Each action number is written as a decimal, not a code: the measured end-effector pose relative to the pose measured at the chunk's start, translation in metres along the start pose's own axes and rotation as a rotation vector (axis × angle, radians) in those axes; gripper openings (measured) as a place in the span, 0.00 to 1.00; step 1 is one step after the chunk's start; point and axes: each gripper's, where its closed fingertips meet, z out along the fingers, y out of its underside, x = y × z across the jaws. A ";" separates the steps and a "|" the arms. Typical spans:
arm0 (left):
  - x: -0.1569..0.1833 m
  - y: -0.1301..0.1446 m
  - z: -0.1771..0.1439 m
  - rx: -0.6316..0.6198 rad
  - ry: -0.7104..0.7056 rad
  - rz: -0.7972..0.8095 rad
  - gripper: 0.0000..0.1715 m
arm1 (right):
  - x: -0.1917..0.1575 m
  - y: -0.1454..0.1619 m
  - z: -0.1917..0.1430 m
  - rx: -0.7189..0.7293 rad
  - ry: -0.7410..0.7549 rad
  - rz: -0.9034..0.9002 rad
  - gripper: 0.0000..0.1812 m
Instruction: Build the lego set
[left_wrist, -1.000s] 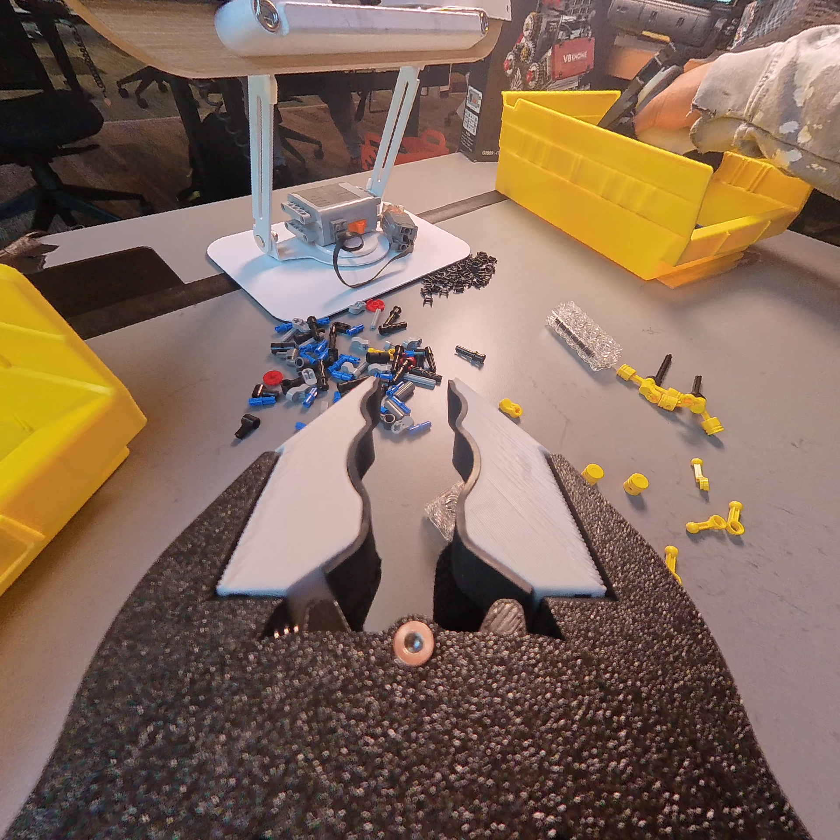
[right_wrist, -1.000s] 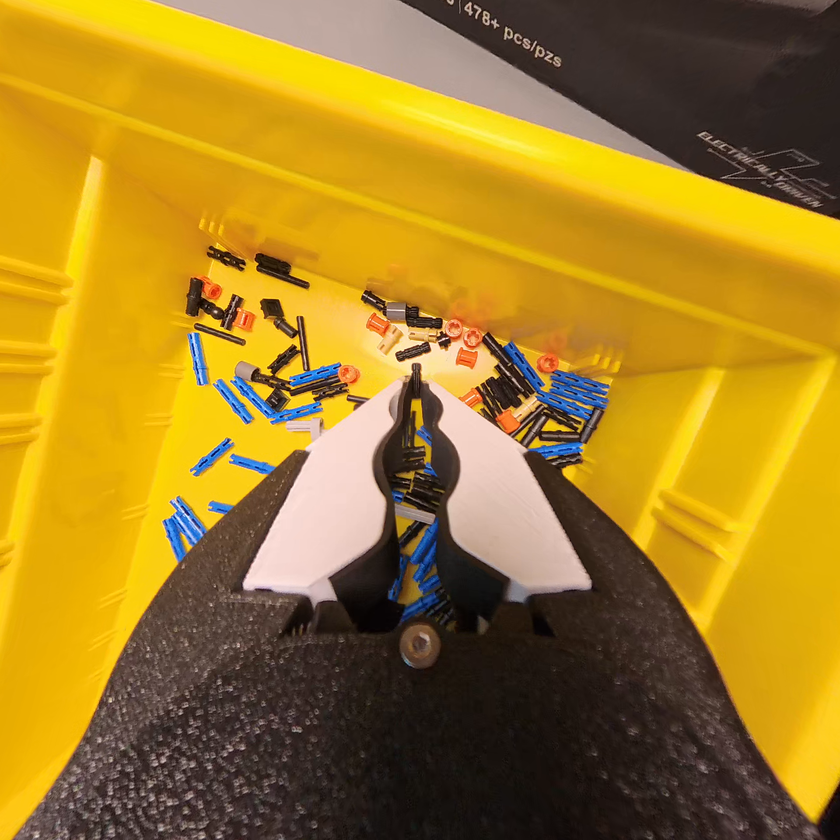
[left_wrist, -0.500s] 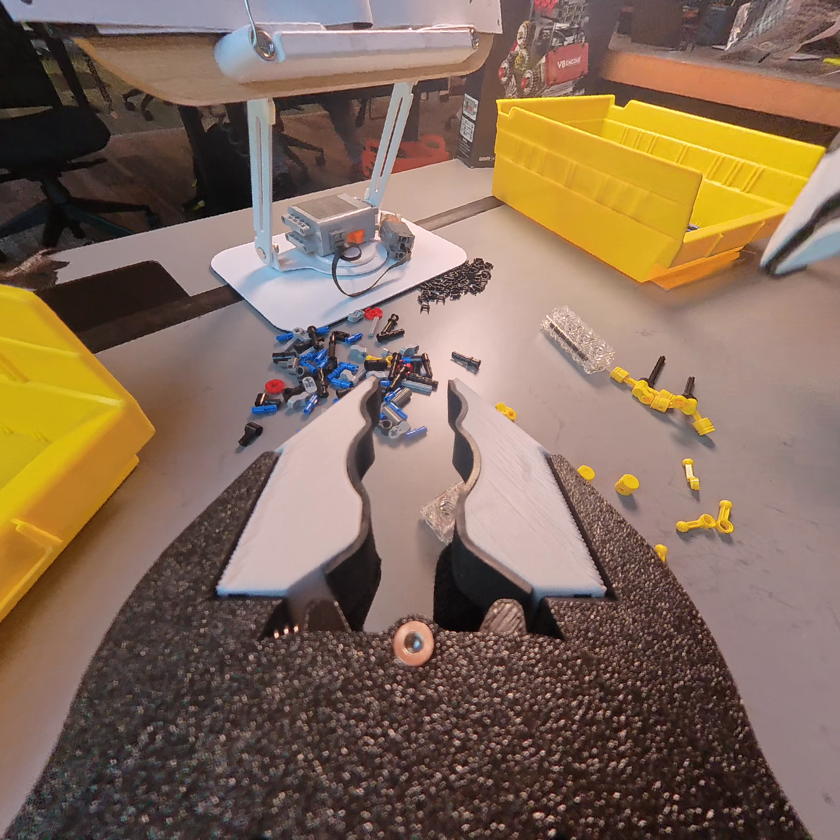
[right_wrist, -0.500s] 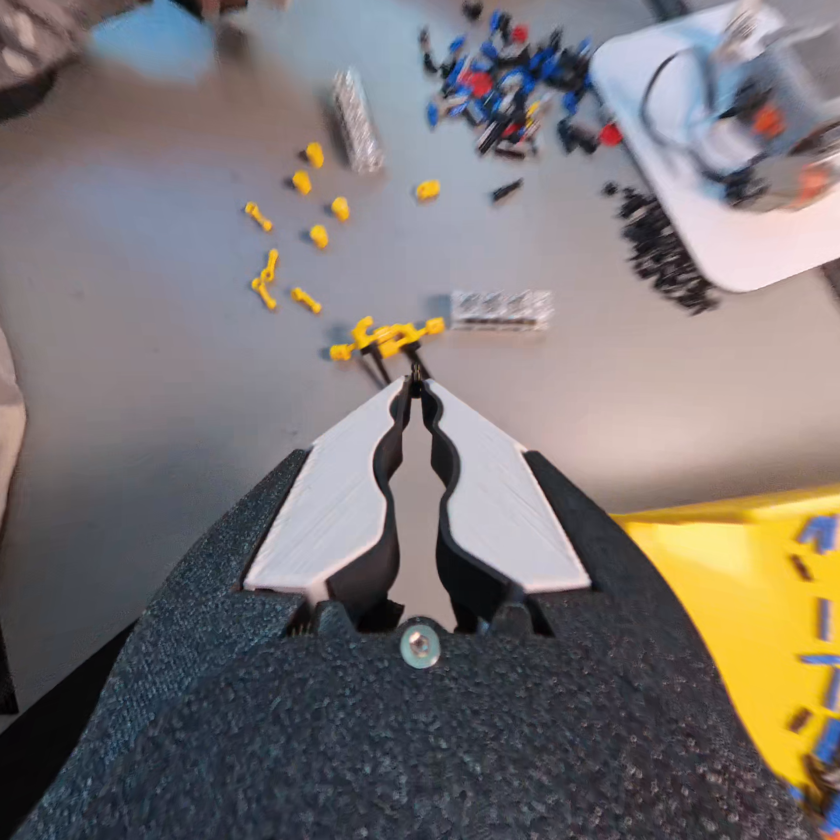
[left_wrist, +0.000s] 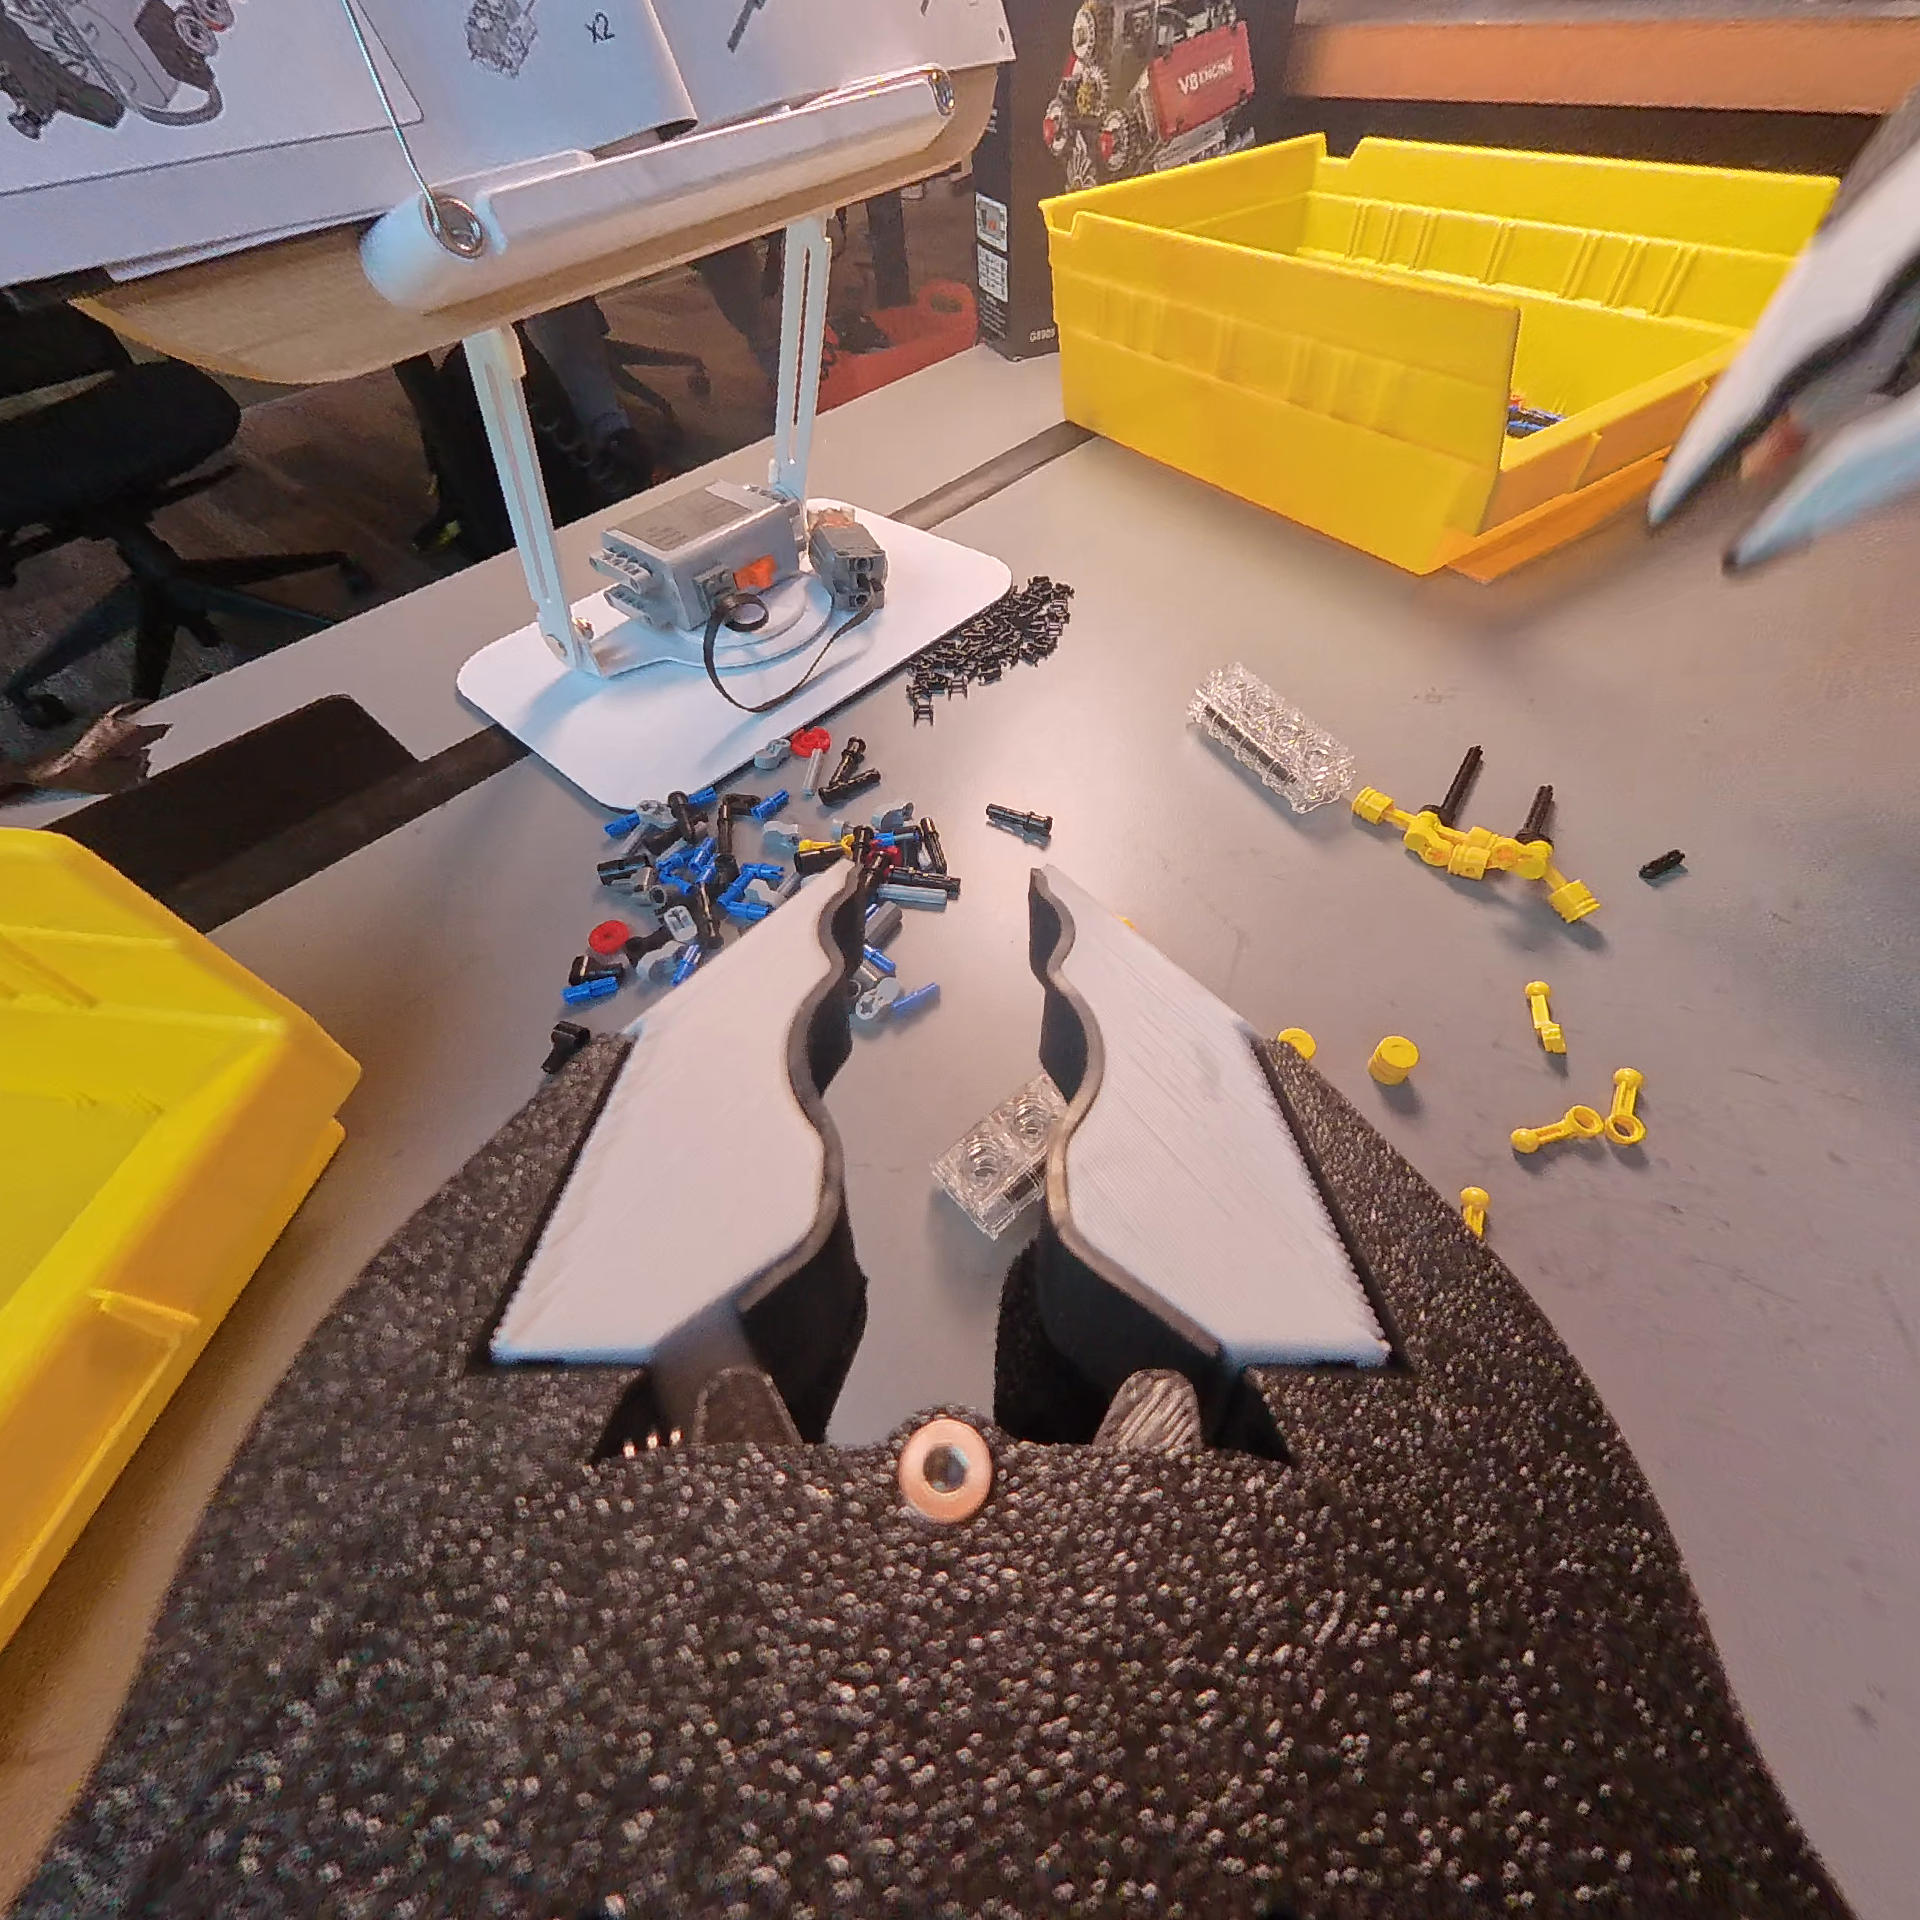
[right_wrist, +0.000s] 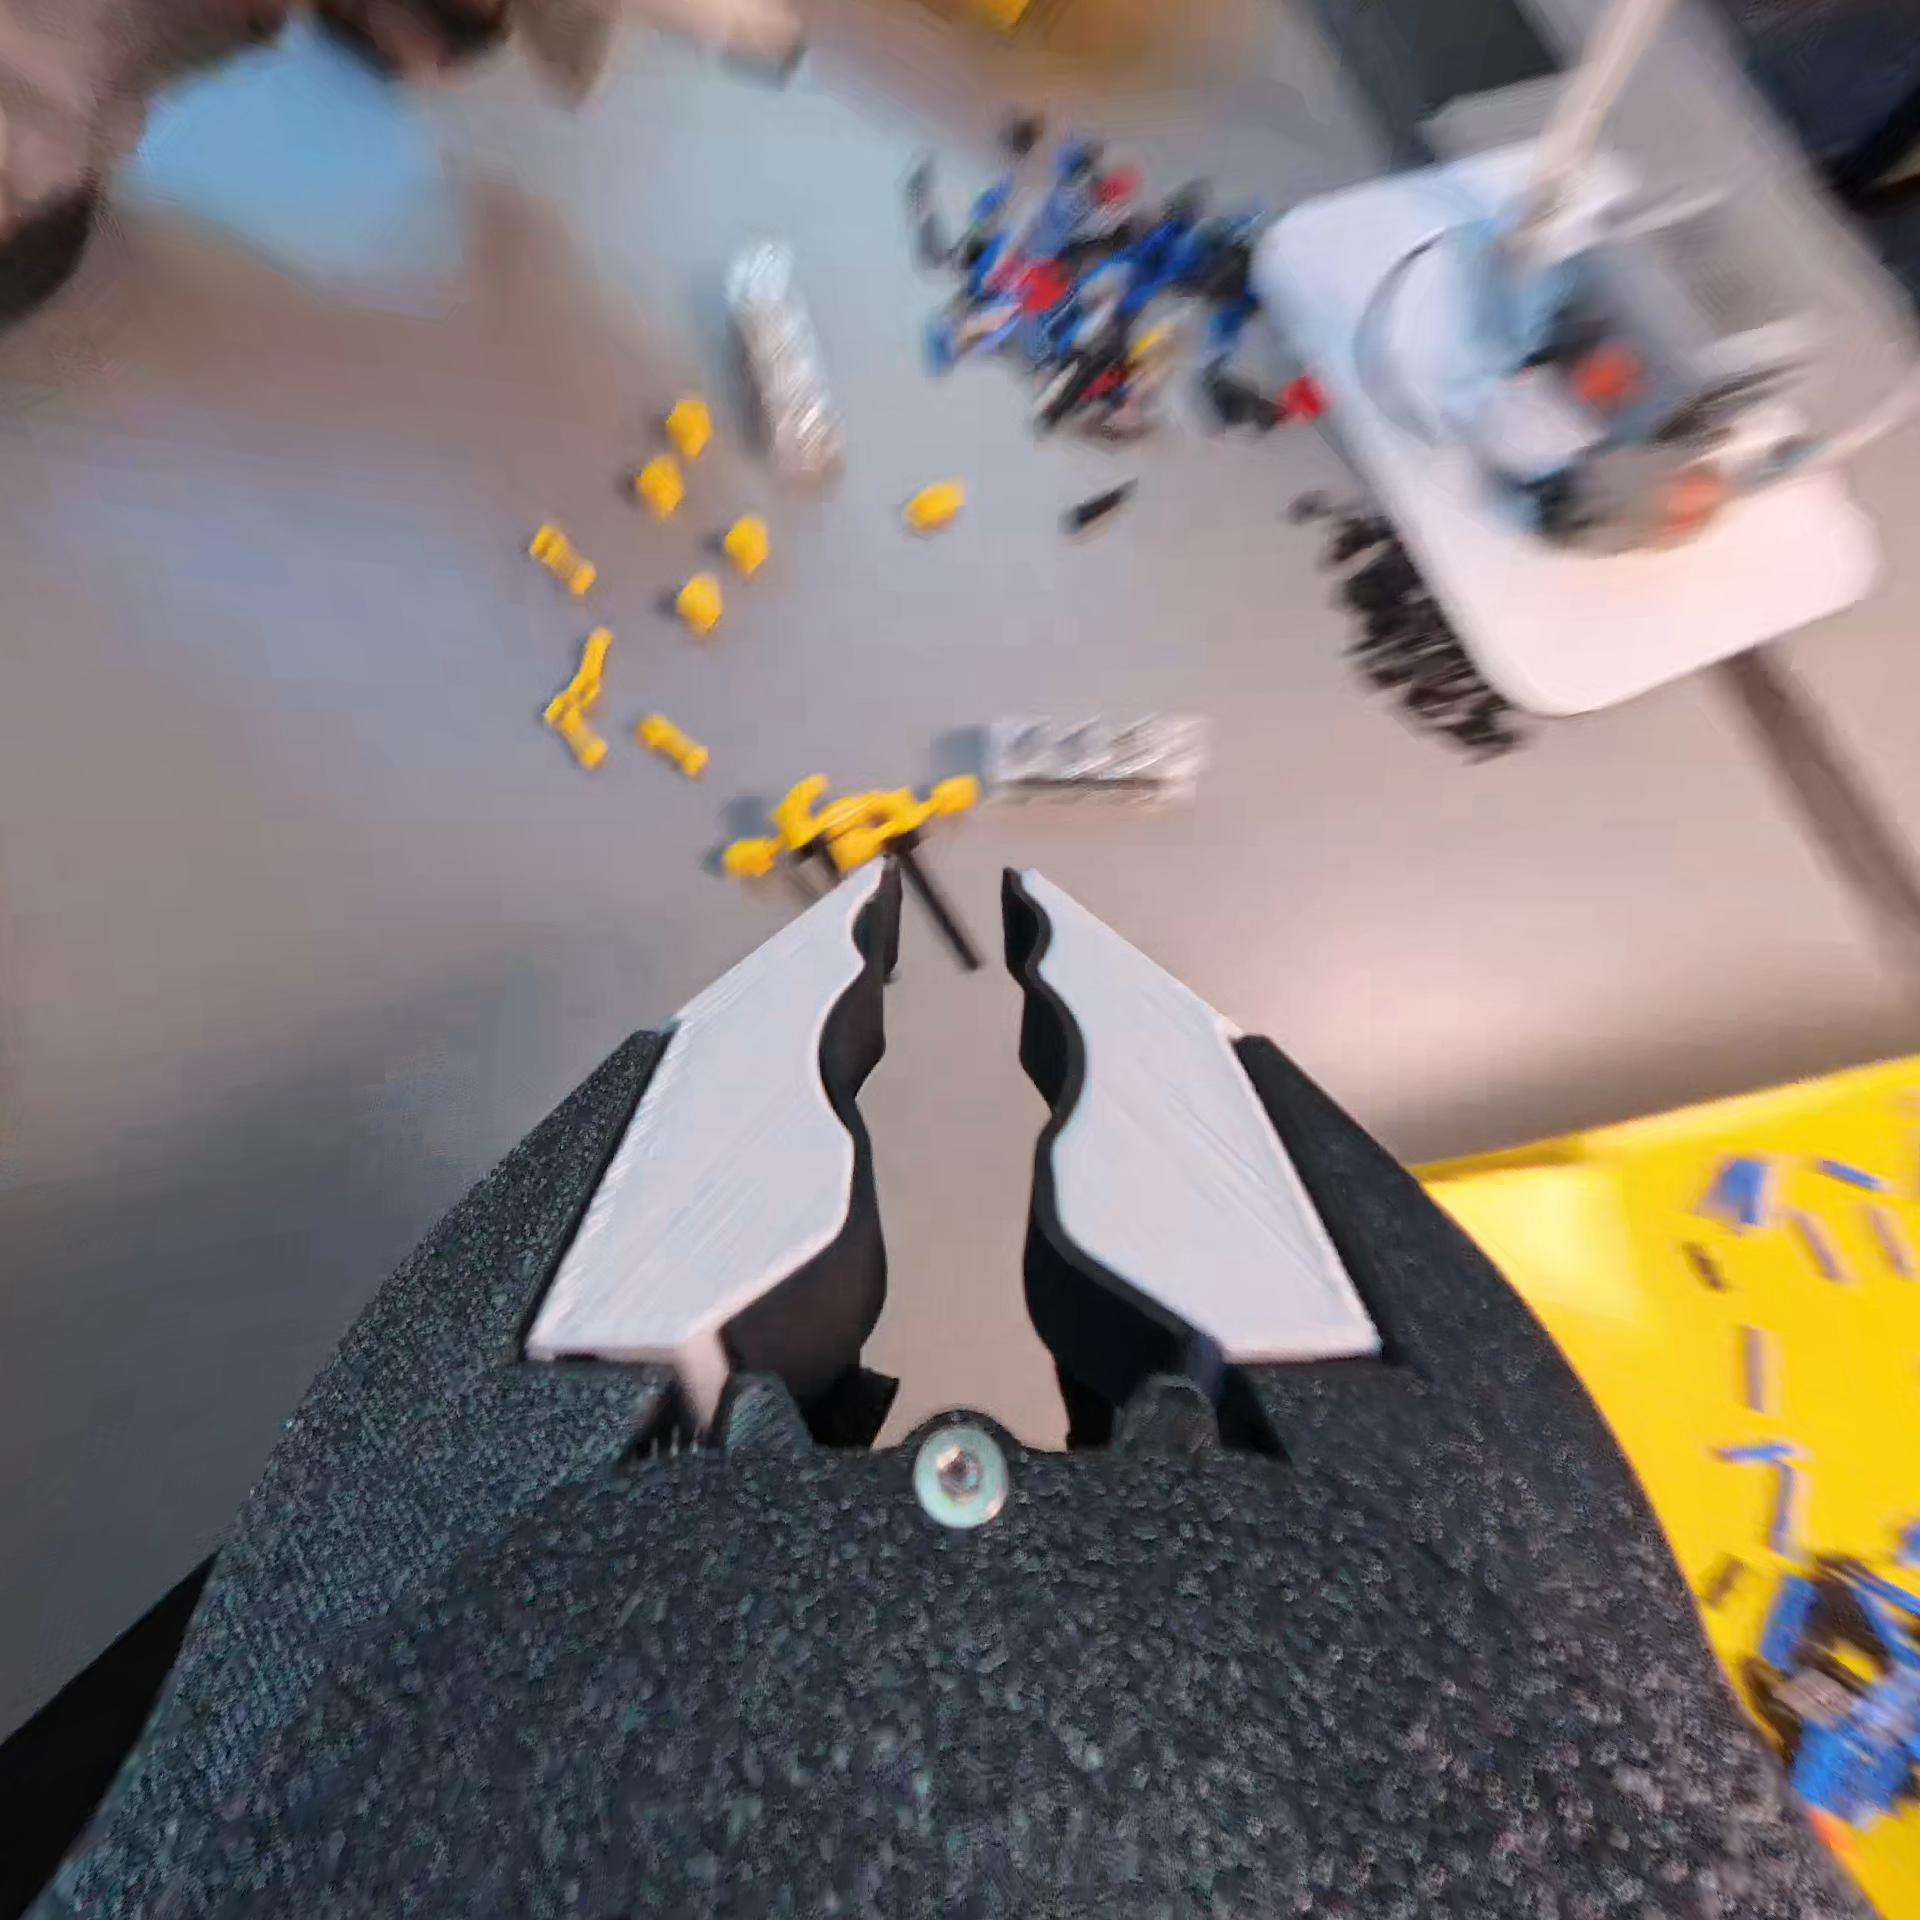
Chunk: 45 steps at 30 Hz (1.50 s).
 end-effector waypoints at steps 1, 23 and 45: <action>0.001 0.000 0.000 0.000 0.006 -0.004 0.18 | 0.031 -0.021 -0.022 0.061 0.085 0.037 0.11; 0.020 0.013 0.011 -0.037 0.102 -0.009 0.22 | 0.366 0.167 -0.008 -0.246 0.592 0.902 0.05; 0.019 0.019 0.012 -0.052 0.109 -0.031 0.22 | 0.363 0.169 0.001 -0.262 0.526 0.940 0.04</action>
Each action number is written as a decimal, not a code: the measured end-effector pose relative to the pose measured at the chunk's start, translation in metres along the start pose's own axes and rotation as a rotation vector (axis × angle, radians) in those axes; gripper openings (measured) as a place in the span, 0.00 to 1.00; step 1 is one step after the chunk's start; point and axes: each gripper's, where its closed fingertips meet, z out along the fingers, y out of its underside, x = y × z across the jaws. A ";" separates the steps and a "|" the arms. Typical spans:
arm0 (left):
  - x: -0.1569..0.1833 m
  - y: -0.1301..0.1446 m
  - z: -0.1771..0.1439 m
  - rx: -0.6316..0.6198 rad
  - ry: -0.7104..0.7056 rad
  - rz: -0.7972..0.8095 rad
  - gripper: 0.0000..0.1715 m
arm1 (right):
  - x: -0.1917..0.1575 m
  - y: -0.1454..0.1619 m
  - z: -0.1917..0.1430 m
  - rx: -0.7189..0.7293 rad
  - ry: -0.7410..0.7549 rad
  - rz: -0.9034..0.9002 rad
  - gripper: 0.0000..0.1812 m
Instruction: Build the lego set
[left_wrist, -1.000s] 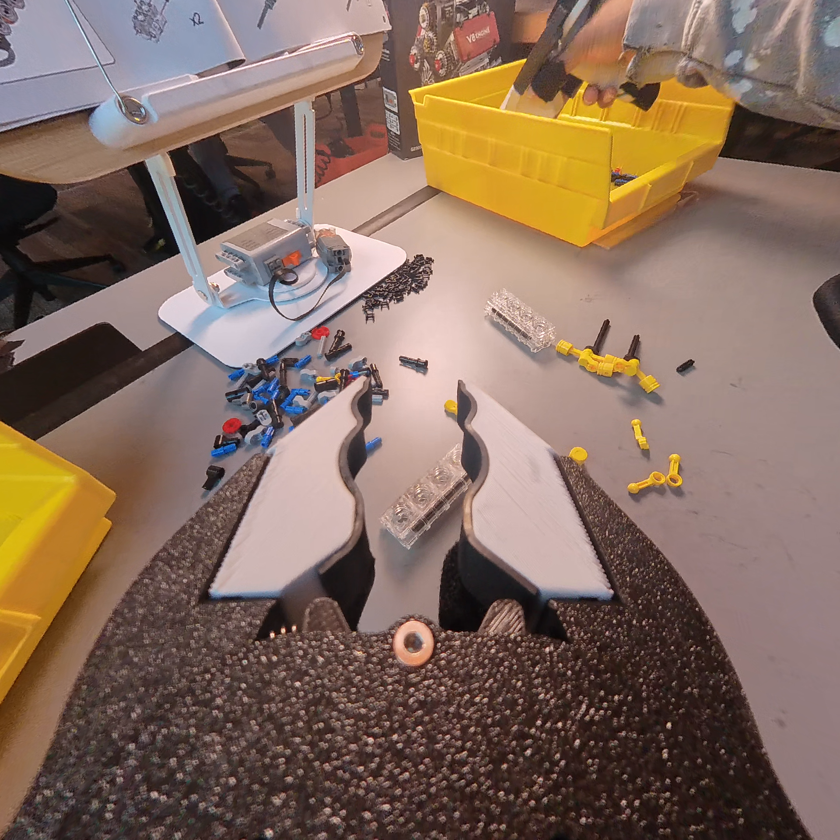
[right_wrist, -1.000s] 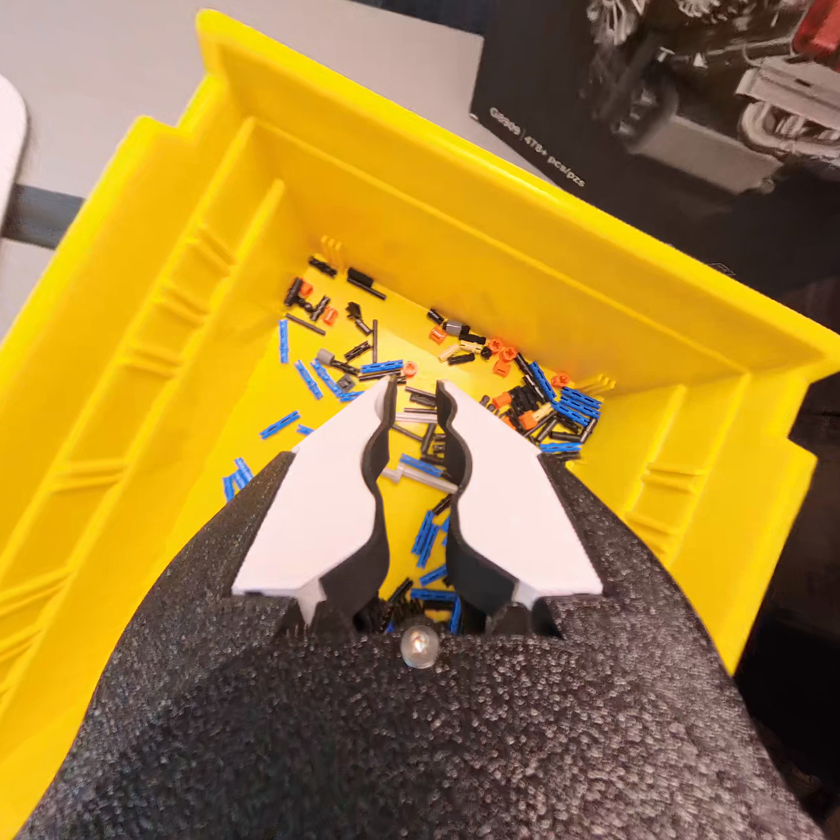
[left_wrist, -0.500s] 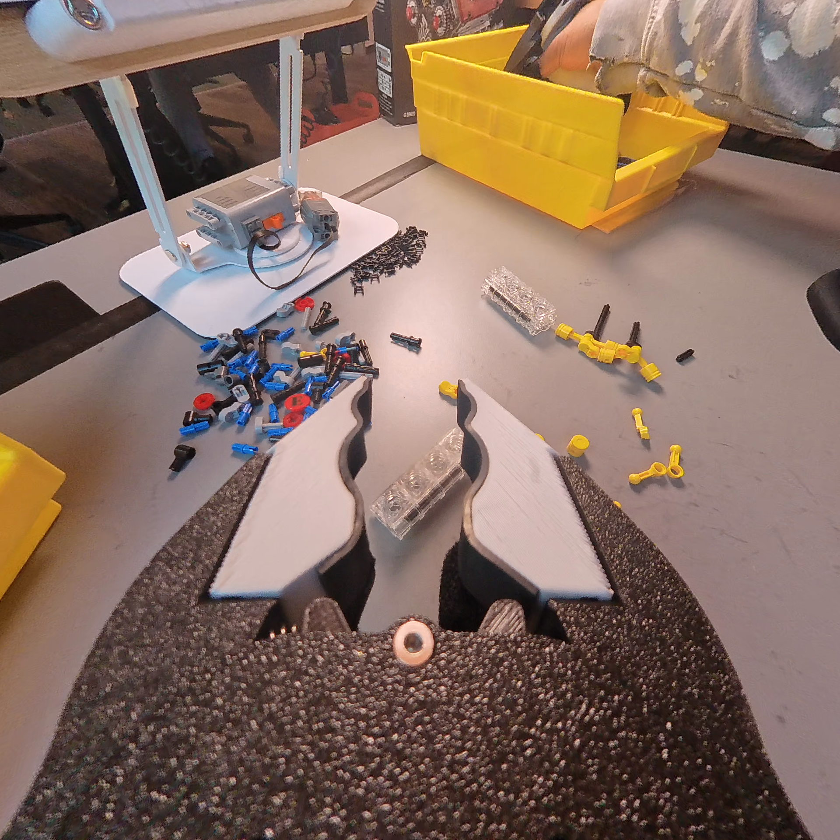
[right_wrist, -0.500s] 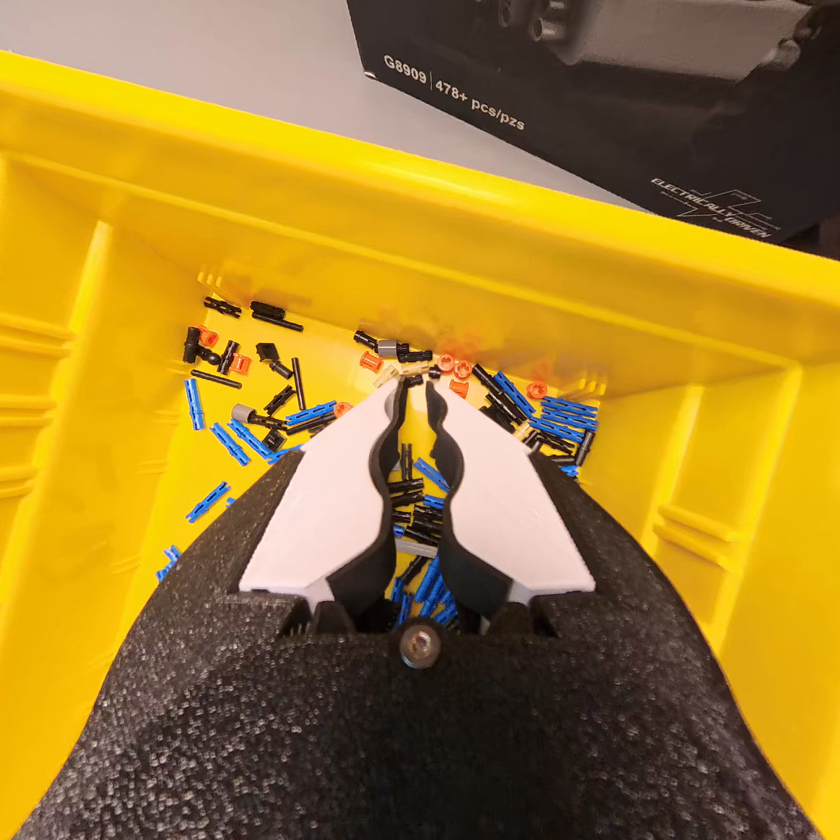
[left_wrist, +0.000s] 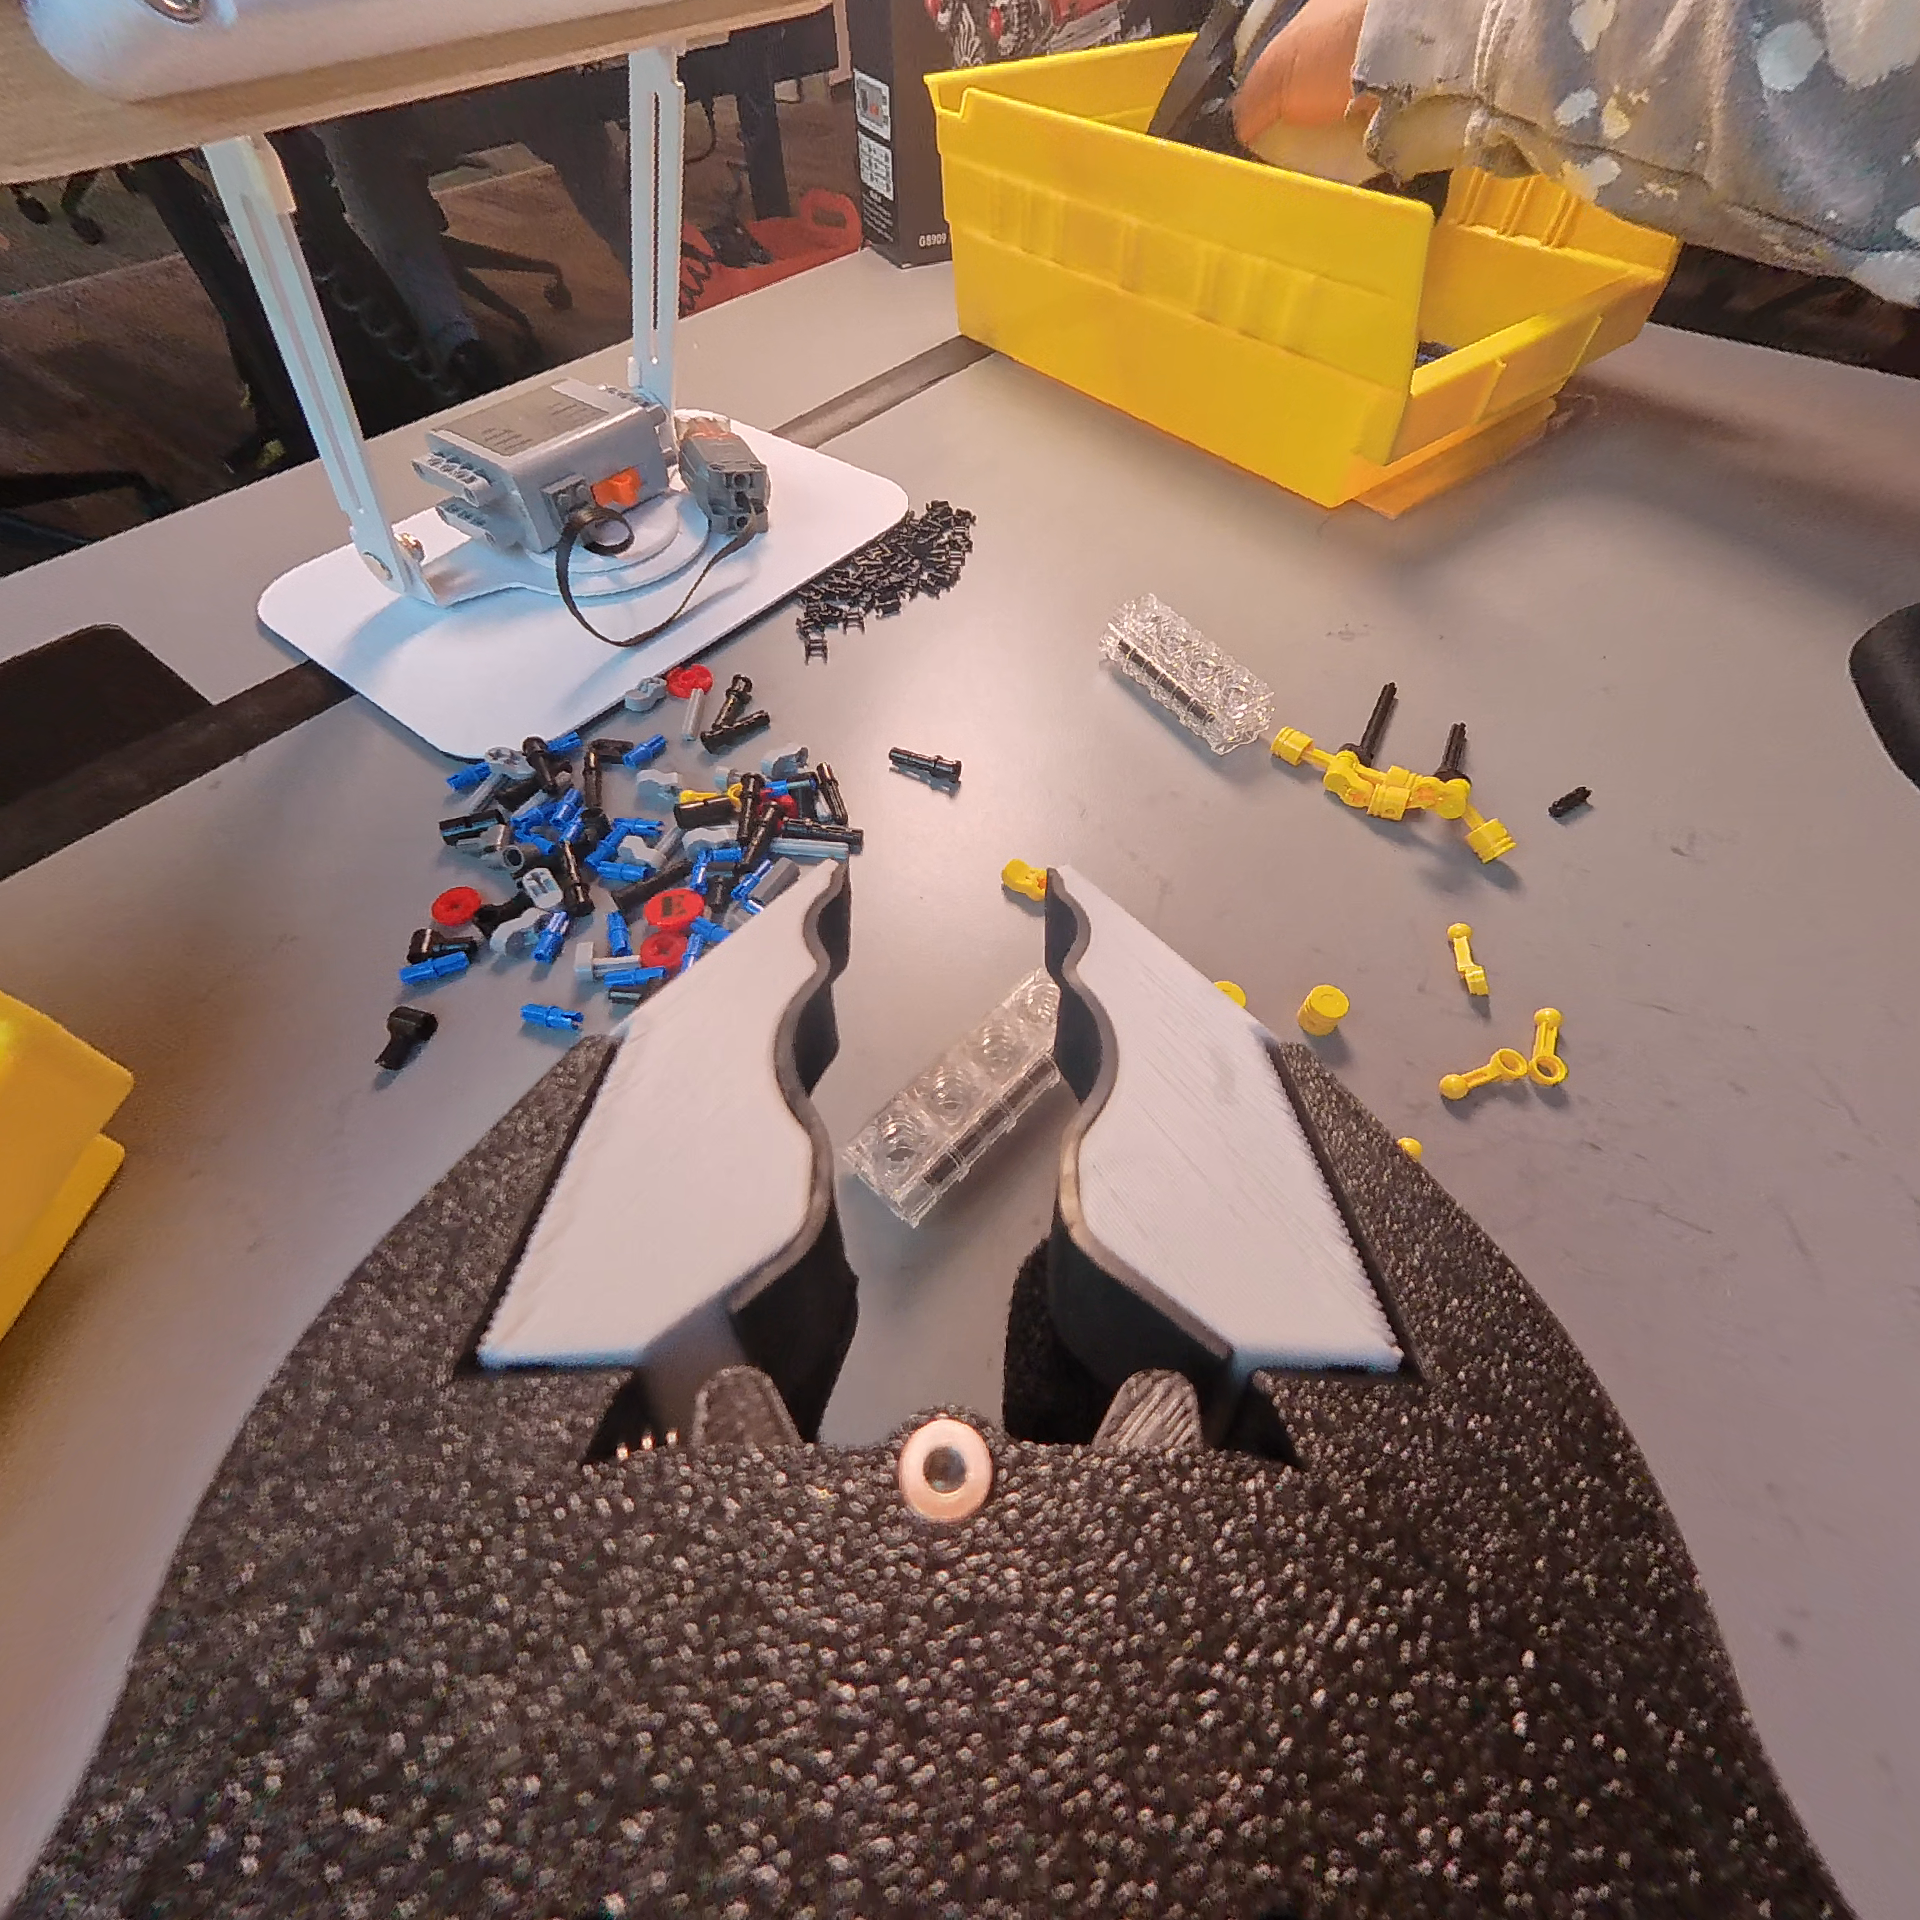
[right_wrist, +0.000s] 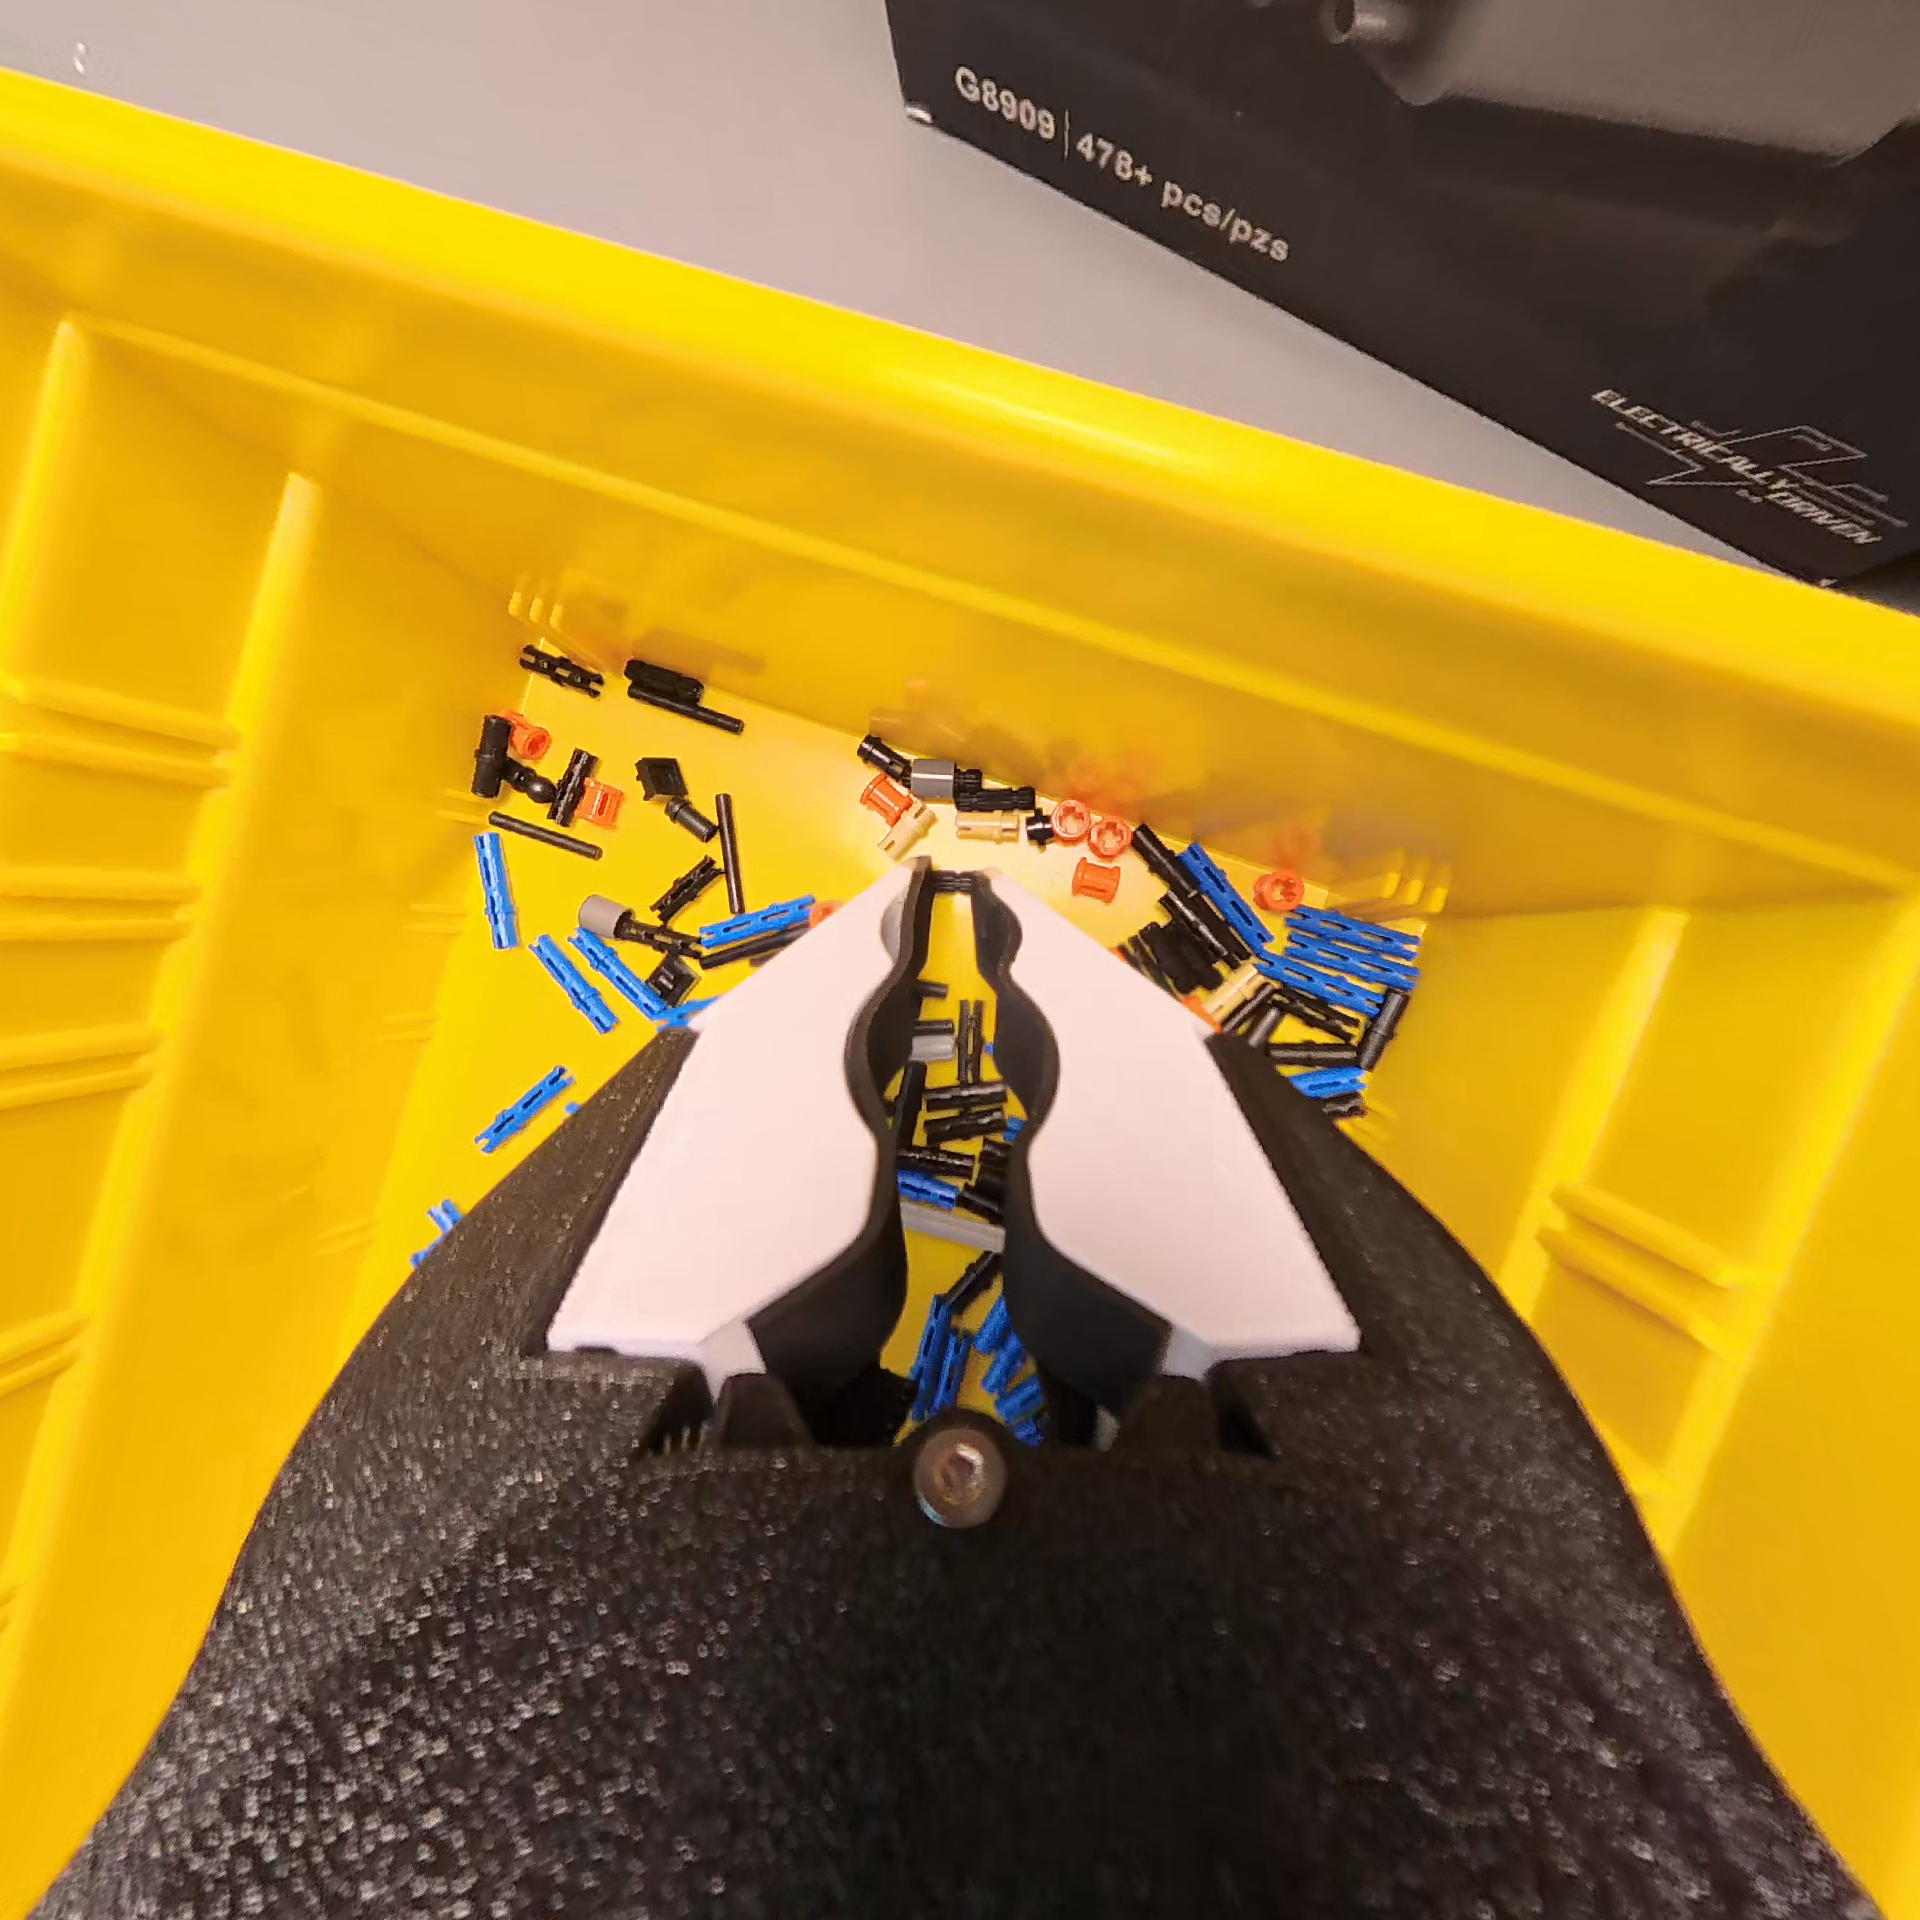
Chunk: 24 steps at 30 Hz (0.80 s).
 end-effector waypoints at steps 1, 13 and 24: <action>0.000 0.000 0.000 0.001 0.000 -0.001 0.22 | 0.000 0.003 -0.002 -0.015 -0.008 -0.007 0.04; 0.001 0.005 0.003 -0.021 0.006 -0.002 0.22 | -0.010 -0.007 -0.010 -0.016 -0.049 -0.245 0.09; 0.001 0.007 0.004 -0.026 0.011 -0.006 0.22 | -0.005 0.005 -0.003 -0.069 -0.067 -0.125 0.06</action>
